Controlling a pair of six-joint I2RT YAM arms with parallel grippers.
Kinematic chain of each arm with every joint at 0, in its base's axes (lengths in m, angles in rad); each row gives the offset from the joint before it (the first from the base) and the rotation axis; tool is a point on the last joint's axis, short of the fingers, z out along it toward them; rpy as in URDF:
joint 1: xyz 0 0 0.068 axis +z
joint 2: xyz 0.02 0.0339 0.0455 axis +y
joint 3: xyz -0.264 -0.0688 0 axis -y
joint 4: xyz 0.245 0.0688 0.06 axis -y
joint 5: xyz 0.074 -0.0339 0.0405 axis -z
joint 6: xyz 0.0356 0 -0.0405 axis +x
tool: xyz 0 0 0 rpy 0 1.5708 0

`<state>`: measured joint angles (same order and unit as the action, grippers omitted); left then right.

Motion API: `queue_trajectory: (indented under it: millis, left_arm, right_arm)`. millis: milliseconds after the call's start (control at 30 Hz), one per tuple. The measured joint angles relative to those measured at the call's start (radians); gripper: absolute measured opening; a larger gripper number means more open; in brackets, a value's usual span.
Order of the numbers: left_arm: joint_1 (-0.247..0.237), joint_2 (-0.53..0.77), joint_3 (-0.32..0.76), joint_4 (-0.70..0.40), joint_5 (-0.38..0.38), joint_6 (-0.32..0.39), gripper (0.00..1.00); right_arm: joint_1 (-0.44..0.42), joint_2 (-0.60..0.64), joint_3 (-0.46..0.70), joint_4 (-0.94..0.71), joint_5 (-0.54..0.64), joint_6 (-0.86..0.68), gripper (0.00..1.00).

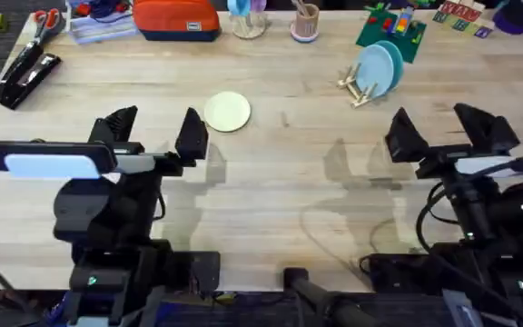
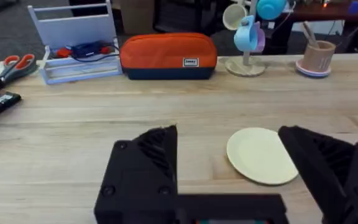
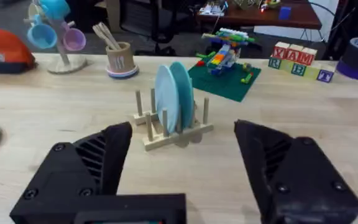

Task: Pick up the plates from the table one by one and place each into a slot on the dish rack.

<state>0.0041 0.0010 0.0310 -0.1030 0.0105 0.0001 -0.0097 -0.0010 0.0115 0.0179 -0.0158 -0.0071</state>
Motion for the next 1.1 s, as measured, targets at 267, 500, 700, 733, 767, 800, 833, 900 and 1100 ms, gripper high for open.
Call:
queue_trajectory:
  millis: [267,500,700,733,767,800,833,900,1100]
  left_arm:
    - [0.0,0.0,0.227,-0.221,0.0,0.0,0.993]
    - [0.0,0.007,0.465,-0.389,0.0,-0.001,0.993]
    - [0.0,0.113,0.67,-0.56,0.0,-0.005,0.993]
    - [0.0,0.143,0.704,-0.599,0.0,-0.005,0.993]
    - [0.0,0.172,0.734,-0.632,0.0,-0.006,0.993]
    - [0.0,0.208,0.769,-0.669,0.0,-0.006,0.993]
    - [0.0,0.251,0.808,-0.705,0.0,-0.008,0.993]
    - [0.0,0.328,0.877,-0.762,0.0,-0.008,0.993]
    - [0.0,0.583,1.121,-0.945,0.006,-0.008,0.993]
  right_arm:
    - [0.0,0.0,0.125,-0.018,0.0,0.0,0.994]
    - [0.0,0.003,0.353,-0.278,0.0,-0.001,0.994]
    - [0.0,0.072,0.569,-0.483,0.0,-0.008,0.994]
    - [0.0,0.093,0.602,-0.517,0.0,-0.008,0.994]
    - [0.0,0.114,0.63,-0.544,0.0,-0.008,0.994]
    - [0.0,0.14,0.663,-0.575,-0.001,-0.009,0.994]
    - [0.0,0.169,0.695,-0.605,-0.001,-0.01,0.994]
    - [0.0,0.226,0.753,-0.65,-0.003,-0.012,0.994]
    - [0.0,0.418,0.927,-0.739,-0.004,-0.016,0.994]
